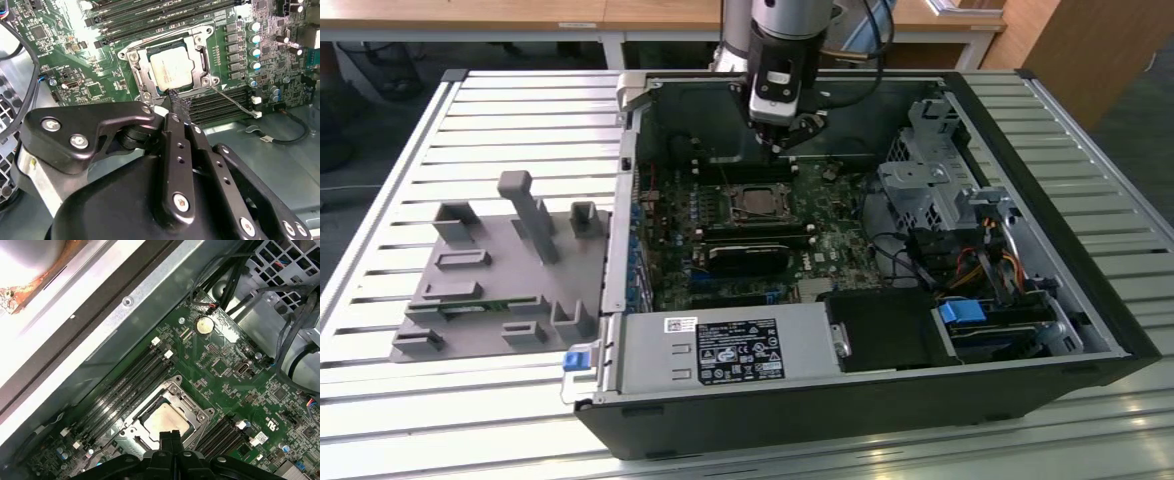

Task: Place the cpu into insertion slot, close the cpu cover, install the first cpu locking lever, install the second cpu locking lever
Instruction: 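Install the first cpu locking lever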

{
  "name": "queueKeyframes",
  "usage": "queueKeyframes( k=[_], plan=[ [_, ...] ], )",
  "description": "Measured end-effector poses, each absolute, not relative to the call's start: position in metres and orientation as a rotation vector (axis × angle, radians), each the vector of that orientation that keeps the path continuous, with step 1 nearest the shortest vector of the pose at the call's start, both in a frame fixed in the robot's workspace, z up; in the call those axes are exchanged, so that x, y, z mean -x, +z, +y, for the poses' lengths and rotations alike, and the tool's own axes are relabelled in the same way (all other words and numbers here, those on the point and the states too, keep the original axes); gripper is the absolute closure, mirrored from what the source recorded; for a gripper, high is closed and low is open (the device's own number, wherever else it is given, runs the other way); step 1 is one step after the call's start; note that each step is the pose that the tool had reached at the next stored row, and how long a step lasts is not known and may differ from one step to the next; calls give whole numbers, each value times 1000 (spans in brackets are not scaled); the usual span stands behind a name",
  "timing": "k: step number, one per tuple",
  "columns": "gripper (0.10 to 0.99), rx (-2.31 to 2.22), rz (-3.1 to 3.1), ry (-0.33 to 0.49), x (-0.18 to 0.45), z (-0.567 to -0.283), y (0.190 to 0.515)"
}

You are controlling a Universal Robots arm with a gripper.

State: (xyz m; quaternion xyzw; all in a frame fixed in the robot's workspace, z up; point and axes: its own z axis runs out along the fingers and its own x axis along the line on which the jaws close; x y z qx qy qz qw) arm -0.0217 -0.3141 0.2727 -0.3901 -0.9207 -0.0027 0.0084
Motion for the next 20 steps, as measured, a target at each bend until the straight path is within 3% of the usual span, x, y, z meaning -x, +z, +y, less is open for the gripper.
queueKeyframes(
  k=[20],
  plan=[
    [980, 1085, -2930, -7, 21, -314, 273]
  ],
)
